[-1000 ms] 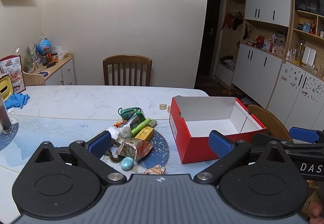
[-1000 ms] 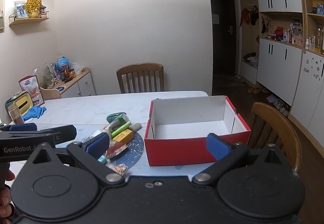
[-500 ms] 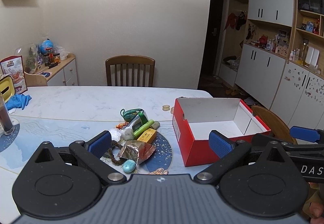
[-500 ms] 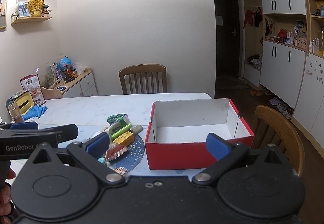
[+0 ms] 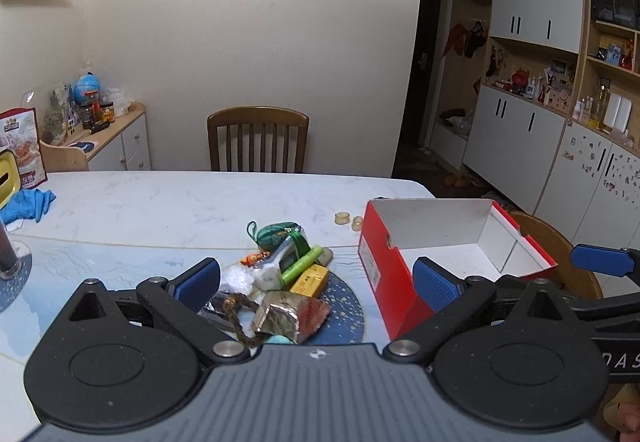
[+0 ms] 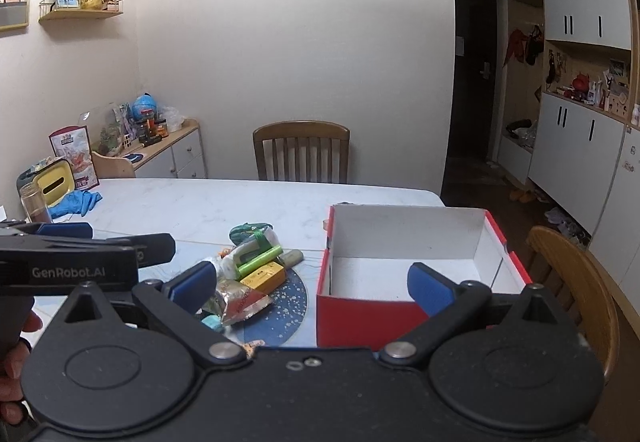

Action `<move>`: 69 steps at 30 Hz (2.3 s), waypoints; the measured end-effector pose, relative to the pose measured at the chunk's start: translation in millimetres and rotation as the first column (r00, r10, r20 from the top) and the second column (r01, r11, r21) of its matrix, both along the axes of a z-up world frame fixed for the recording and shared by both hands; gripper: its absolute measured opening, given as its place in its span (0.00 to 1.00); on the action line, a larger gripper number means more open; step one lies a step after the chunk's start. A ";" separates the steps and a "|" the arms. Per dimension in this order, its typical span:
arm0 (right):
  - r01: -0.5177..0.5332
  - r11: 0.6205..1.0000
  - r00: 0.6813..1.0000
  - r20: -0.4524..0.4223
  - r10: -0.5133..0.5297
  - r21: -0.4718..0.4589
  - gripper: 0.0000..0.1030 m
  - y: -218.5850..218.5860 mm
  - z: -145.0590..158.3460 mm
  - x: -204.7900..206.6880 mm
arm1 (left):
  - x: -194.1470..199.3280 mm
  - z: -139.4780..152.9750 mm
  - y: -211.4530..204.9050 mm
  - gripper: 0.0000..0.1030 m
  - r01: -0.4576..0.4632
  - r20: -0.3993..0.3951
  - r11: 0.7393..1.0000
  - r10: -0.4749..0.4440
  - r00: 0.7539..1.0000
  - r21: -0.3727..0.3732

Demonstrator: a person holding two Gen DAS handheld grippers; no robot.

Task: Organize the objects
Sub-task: 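Move both tools toward the item pile beside the red box, then grasp the cartoon face plush with the right tool while the left tool grasps the brown bead bracelet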

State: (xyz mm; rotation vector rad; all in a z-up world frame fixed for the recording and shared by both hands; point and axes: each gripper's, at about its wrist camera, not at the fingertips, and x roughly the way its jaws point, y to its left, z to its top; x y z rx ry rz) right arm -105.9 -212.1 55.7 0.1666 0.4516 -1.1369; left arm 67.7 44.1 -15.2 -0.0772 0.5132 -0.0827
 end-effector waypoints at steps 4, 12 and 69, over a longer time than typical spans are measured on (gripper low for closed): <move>0.023 1.000 1.000 0.004 -0.024 0.014 0.98 -8.2 -3.1 10.9 | 12.7 -3.3 11.1 1.00 0.019 -0.013 1.000 -0.020 1.000 -0.012; 0.031 0.999 0.999 -0.015 -0.031 0.029 0.98 -26.4 -11.9 36.3 | 39.5 -16.3 40.2 1.00 0.034 -0.036 0.999 -0.035 0.999 -0.020; 0.053 0.931 0.952 -0.299 0.062 0.362 0.69 -101.5 -154.0 102.0 | 155.0 -170.1 101.6 0.54 0.158 -0.432 0.968 -0.229 0.872 -0.196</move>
